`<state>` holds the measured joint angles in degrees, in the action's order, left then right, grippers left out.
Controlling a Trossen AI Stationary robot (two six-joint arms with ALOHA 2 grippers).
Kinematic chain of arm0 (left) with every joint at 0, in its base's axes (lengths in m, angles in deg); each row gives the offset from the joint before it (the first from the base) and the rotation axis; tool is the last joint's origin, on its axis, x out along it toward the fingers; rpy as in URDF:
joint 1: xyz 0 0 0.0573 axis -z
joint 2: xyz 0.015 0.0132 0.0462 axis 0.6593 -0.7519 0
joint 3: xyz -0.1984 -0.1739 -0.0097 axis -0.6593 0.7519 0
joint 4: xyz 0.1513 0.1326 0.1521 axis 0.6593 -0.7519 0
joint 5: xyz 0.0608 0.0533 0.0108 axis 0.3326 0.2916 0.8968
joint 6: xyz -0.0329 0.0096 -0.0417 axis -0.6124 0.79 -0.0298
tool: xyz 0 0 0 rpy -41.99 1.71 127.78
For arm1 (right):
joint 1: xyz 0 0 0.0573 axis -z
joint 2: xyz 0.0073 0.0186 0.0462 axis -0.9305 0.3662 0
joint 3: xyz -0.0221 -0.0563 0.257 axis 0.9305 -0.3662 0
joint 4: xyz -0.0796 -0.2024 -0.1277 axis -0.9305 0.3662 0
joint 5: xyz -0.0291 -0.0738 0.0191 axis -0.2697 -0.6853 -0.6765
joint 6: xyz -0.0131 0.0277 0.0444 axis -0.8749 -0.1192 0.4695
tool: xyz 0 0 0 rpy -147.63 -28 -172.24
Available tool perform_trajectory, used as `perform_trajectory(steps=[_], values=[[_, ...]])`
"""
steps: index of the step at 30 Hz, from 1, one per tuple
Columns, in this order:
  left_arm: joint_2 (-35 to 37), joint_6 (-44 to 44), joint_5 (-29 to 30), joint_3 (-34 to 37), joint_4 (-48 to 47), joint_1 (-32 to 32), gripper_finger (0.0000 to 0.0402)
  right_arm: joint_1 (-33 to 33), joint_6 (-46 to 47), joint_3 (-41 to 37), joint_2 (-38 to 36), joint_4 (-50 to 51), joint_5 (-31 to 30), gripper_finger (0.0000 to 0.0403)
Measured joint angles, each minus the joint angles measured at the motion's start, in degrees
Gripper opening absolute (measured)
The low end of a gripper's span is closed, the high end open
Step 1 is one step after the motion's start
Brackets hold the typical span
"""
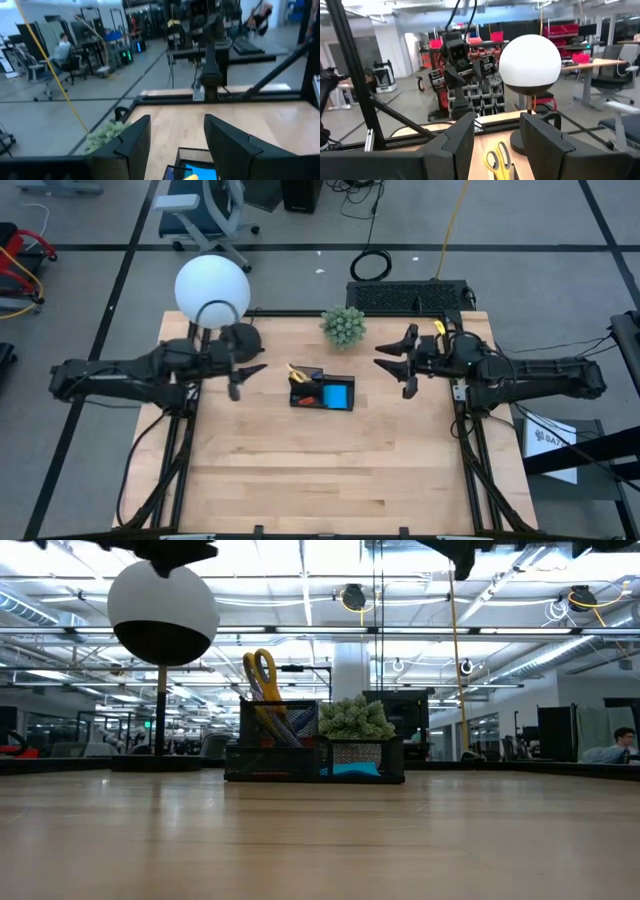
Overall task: Pick and place office supplies into organizer
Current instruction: Return to Home Position
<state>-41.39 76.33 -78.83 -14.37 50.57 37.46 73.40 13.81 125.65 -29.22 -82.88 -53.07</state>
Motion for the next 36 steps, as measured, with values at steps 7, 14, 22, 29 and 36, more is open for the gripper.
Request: perform_trajectory(steps=[7, 14, 22, 29, 36], values=[[14.18, -2.52, -1.76, 8.18, 2.22, 0.53, 0.0191, 0.0, 0.16, -6.82, -6.15, -9.31, 0.0, 0.0153], [27.03, -4.29, -2.22, 15.42, 3.81, 0.92, 0.0191, -0.85, 0.72, -15.34, -13.16, -19.2, 0.02, 0.0153], [36.29, -4.13, -4.31, 18.95, 0.59, 0.92, 0.0191, -0.87, 2.11, -21.84, -20.86, -25.99, 3.22, 0.0153], [39.07, -3.94, -4.31, 18.51, -4.49, 0.92, 0.0191, -0.85, 3.13, -21.88, -28.34, -18.63, 3.81, 0.0153], [39.07, -3.0, -4.31, 18.27, -4.35, 0.92, 0.0191, -0.85, 2.03, -21.88, -34.96, -11.79, 4.48, 0.0153]])
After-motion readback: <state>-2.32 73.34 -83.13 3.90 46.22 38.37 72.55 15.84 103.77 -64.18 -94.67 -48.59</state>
